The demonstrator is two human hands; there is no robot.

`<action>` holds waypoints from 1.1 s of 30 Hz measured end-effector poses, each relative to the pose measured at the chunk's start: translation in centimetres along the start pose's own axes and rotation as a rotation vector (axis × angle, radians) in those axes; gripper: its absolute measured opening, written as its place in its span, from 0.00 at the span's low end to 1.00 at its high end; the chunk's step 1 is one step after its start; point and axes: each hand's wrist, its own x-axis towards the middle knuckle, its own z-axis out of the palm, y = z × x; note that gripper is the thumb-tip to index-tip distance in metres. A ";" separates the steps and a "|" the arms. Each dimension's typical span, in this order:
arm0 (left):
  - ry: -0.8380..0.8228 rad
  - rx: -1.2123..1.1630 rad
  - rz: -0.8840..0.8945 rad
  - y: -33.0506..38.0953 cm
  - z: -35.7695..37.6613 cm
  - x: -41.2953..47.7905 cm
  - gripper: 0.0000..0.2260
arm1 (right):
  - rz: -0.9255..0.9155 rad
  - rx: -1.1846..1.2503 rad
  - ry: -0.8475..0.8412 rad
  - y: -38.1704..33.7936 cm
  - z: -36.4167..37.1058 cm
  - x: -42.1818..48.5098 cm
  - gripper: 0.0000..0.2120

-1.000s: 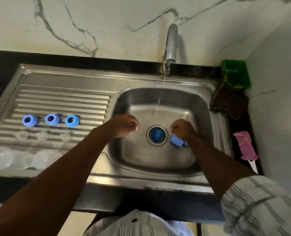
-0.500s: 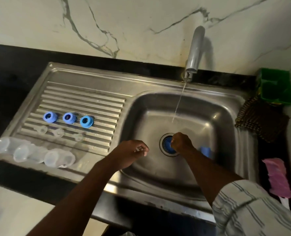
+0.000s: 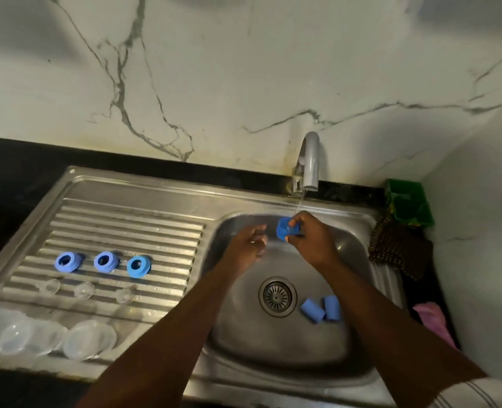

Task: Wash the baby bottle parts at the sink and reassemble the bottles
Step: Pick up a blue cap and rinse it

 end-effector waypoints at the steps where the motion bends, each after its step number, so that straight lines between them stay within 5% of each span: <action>1: -0.001 -0.072 -0.026 0.6 0.7 0.2 0.11 | 0.002 0.017 0.009 -0.1 -0.2 -0.2 0.18; 10: -0.175 -0.456 -0.085 2.5 2.9 2.4 0.10 | 0.070 -0.005 0.010 -2.9 -2.4 -0.1 0.22; 18: -0.255 -0.051 0.164 2.8 3.1 3.7 0.21 | 0.314 0.142 -0.033 -1.6 -3.8 -0.9 0.24; 22: -0.189 -0.132 0.132 3.0 3.1 4.2 0.14 | 0.437 0.499 -0.048 -2.4 -3.6 -1.1 0.17; 33: -0.157 -0.163 0.094 2.6 2.5 4.5 0.16 | 0.500 0.645 -0.032 -2.3 -1.5 0.1 0.16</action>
